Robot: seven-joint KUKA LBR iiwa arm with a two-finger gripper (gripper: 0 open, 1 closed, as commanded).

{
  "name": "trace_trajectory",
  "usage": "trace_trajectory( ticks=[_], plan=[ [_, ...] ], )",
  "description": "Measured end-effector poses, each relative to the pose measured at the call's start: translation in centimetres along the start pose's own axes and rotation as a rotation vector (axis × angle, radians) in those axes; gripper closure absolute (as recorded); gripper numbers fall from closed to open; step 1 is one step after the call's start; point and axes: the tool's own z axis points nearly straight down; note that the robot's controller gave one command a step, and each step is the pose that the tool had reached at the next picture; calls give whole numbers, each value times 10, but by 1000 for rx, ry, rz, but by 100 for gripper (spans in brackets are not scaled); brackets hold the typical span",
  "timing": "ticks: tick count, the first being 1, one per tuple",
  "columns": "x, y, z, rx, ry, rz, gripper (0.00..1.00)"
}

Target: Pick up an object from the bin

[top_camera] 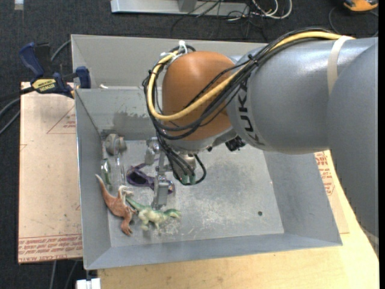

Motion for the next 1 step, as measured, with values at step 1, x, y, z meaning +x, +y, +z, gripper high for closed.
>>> trace_trajectory(
  ticks=[1],
  plan=[
    [-2,-1,-5,-1,-8,5,0]
  ],
)
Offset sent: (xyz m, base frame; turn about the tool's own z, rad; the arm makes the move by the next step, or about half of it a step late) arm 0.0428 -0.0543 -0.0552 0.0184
